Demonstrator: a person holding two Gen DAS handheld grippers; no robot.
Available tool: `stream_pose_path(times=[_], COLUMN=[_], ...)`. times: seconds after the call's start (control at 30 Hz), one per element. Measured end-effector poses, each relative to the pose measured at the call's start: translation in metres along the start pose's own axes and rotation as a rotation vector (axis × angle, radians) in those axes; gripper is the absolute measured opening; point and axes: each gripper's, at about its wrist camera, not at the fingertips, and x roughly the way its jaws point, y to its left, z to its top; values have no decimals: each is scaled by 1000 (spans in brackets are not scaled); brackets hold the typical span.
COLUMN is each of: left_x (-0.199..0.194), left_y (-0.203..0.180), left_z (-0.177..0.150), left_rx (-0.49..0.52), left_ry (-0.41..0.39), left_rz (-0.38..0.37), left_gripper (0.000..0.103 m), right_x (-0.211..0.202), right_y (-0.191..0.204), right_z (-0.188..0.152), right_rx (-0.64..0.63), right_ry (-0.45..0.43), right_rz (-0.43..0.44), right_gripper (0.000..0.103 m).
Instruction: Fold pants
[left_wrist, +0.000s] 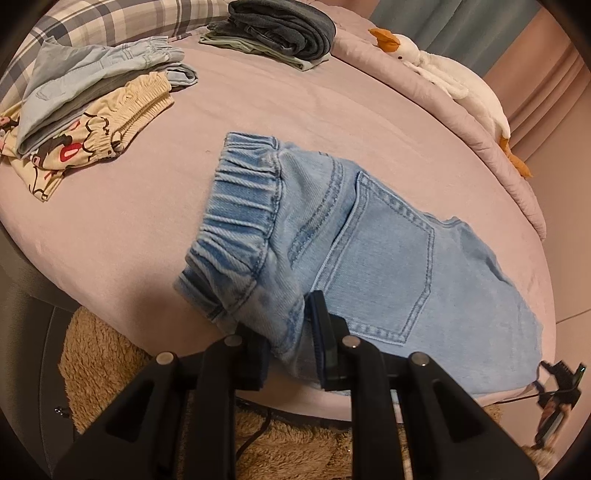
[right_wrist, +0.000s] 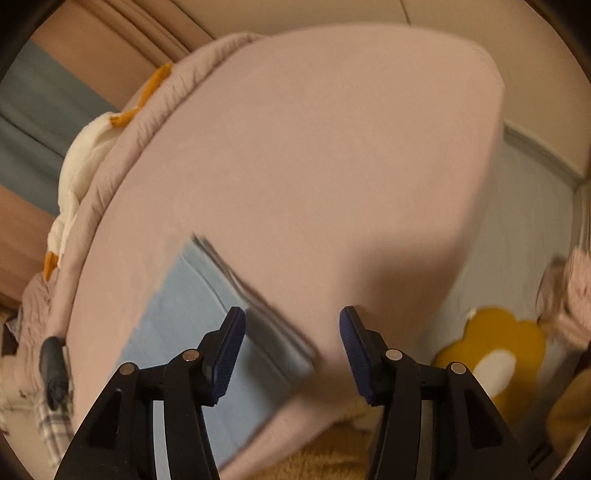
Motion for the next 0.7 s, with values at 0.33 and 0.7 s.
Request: stream_pose_path(times=[0.33, 0.7], left_x=[-10, -3], left_y=[6, 8], left_z=[2, -12], left_rx=[-55, -54], left_ry=[-10, 36], left_rz=[-67, -31], left_gripper=[12, 14], right_x=[-4, 1], right_y=[20, 32], right_z=[-12, -6], right_rx=[-75, -90], right_ry=[-73, -147], right_rz=[23, -85], right_gripper=[12, 10])
